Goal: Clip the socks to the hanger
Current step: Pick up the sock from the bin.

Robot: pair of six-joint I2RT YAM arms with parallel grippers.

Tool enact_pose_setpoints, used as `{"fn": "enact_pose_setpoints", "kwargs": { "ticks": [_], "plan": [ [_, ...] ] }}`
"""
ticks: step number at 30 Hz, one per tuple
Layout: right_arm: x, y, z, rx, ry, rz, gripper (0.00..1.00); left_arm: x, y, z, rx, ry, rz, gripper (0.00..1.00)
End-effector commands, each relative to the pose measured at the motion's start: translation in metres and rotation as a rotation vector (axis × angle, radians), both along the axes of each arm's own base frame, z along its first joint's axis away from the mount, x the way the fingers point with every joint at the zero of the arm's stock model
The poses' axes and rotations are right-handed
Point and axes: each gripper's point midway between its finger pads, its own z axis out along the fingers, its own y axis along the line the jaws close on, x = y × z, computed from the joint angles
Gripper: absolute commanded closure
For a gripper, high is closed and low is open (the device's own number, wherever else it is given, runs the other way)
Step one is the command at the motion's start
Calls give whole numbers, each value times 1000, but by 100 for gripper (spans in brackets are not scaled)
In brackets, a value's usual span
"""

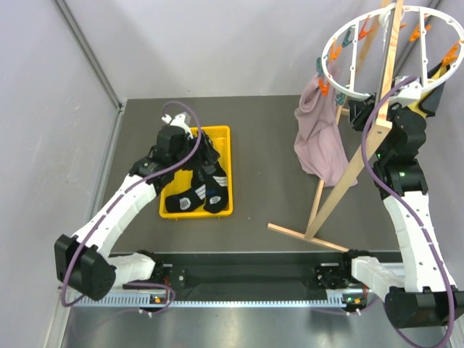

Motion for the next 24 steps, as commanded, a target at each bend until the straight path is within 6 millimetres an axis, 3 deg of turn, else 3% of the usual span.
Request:
{"fn": "enact_pose_setpoints", "kwargs": {
  "ticks": [1,9,12,13,15,24],
  "plan": [
    [-4,3,0,16,8,9,100,20,31,-10,107,37,92,25],
    [-6,7,-10,25,55,33,100,61,80,-37,13,129,223,25],
    [-6,10,-13,40,47,47,100,84,84,-41,7,116,255,25],
    [-5,10,-13,40,46,50,100,90,84,-52,13,138,260,25],
    [-5,12,-14,41,48,63,100,106,85,-48,8,121,289,25],
    [-6,13,-22,57,57,78,100,160,96,-110,-10,158,350,30]
  ]
}}
